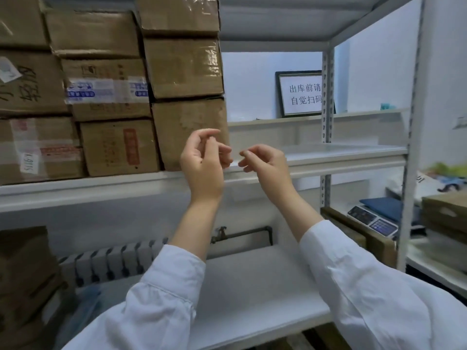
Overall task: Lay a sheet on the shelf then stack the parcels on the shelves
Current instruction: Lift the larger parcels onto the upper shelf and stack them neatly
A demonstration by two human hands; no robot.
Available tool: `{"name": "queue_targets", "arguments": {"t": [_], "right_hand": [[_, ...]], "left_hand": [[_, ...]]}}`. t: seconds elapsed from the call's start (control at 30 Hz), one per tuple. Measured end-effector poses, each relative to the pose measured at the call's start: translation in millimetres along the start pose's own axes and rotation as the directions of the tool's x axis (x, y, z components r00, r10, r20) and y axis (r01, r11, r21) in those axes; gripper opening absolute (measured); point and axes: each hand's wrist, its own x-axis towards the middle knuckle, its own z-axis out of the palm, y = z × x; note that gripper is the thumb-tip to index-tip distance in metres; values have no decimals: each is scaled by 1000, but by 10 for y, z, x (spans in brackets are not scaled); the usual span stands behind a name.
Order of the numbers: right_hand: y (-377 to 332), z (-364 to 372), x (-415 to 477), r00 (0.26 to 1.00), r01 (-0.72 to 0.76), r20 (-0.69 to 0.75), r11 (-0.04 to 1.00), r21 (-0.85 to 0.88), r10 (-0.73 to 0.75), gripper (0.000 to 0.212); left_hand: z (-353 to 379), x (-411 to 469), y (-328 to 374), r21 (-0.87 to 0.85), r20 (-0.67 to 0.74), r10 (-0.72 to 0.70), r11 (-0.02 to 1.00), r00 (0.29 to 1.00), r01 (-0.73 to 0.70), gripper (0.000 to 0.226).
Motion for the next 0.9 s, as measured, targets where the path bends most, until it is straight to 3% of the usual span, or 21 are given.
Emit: {"name": "queue_targets", "arguments": {"t": [0.23, 0.47, 0.6, 0.73, 0.9], "right_hand": [[591, -566, -310, 978, -194, 54, 971, -140, 203, 17], [1144, -1203, -308, 908, -402, 32, 890, -216, 418, 13], [1364, -1553, -211, 871, -432, 120, 859, -275, 477, 19], [1740, -2050, -137, 825, -479, 109, 788, -388, 555, 36], [2337, -2515, -246, 652, -628, -47, 505, -592, 756, 73]], "left_hand": [[402, -406, -371, -201, -105, -359, 921, 927, 334, 27], [1093, -857, -898, -220, -182, -534, 840, 826, 495, 28], [1442, -1009, -1142, -224, -211, -616, 786, 759, 576, 25], [1888, -1195, -1502, -268, -210, -751, 660, 626, 702, 23], [2263, -1525, -2047, -113, -116, -909, 414, 402, 903, 21]]}}
